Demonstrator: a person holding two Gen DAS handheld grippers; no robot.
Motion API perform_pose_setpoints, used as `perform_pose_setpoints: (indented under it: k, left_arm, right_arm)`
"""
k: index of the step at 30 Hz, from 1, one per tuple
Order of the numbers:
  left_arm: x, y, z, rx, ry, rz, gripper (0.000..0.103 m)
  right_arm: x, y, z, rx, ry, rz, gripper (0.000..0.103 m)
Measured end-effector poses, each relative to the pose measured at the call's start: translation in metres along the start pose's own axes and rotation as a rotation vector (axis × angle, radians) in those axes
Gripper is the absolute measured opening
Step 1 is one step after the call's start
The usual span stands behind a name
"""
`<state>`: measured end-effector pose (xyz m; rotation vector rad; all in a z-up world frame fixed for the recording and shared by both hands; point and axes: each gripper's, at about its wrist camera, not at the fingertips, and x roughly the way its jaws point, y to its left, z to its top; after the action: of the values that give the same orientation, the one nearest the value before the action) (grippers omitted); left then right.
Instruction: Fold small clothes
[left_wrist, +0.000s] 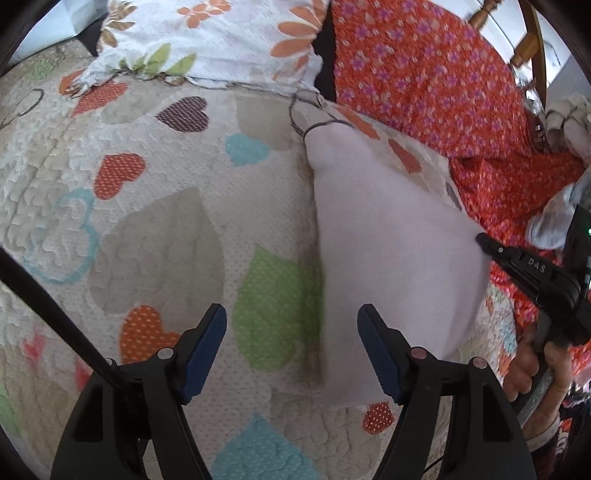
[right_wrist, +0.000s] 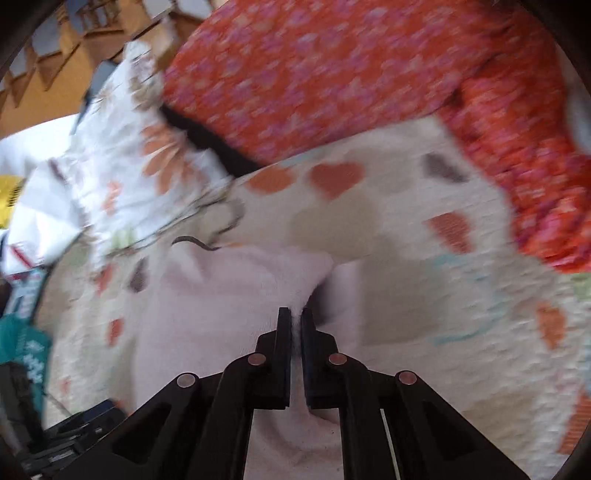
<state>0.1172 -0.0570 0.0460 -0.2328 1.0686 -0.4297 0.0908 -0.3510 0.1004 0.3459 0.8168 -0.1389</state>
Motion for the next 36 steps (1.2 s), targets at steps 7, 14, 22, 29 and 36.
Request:
perform_pose_setpoints:
  k: [7, 14, 22, 29, 36]
  left_arm:
    - [0.032, -0.015, -0.014, 0.097, 0.117, 0.118, 0.073]
    - [0.034, -0.013, -0.016, 0.111, 0.134, 0.142, 0.073]
    - [0.022, -0.013, -0.020, 0.114, 0.093, 0.153, 0.072]
    - [-0.004, -0.004, -0.023, 0.070, 0.043, 0.111, 0.072]
    - [0.025, -0.007, -0.033, 0.144, 0.154, 0.216, 0.072]
  right_arm:
    - [0.039, -0.009, -0.024, -0.108, 0.144, -0.082, 0.008]
    - [-0.009, -0.016, -0.028, -0.098, 0.089, -0.012, 0.041]
    - [0.006, -0.008, -0.083, -0.126, 0.241, 0.022, 0.014]
    - [-0.005, -0.040, -0.095, 0.006, 0.288, -0.022, 0.003]
    - [-0.048, -0.034, -0.080, -0.027, 0.185, -0.068, 0.000]
